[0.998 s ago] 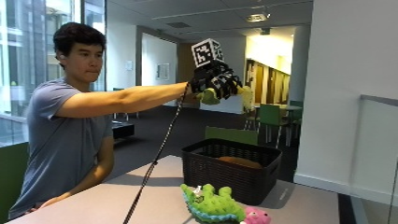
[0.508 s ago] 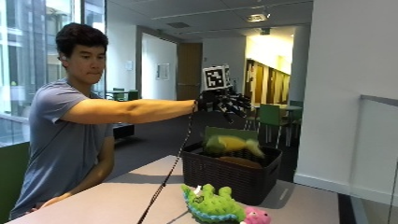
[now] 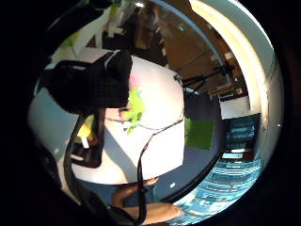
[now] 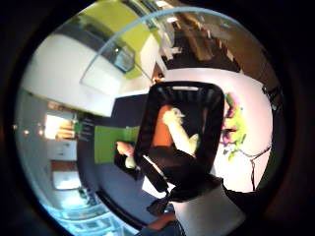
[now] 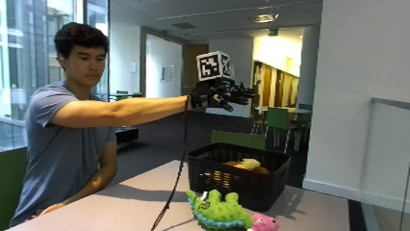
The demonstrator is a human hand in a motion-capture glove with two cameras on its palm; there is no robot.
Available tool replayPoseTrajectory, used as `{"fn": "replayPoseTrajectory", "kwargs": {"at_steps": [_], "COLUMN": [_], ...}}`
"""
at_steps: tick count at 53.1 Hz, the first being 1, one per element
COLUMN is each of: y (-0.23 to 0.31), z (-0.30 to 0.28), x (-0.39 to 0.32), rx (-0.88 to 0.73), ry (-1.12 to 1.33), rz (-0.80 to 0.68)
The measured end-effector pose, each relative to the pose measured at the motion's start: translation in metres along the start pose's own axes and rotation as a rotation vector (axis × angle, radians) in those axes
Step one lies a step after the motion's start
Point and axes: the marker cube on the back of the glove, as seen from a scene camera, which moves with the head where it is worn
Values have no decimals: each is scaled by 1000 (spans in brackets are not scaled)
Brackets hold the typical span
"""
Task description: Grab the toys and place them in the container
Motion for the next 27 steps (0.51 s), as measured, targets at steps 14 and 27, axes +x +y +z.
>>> {"fn": "replayPoseTrajectory", "kwargs": {"at_steps": [14, 27], "y": [-1, 1], "z": [39, 123], "x": [78, 116], "rx": [-40, -146], "ry": [21, 20], "rz": [66, 112]}}
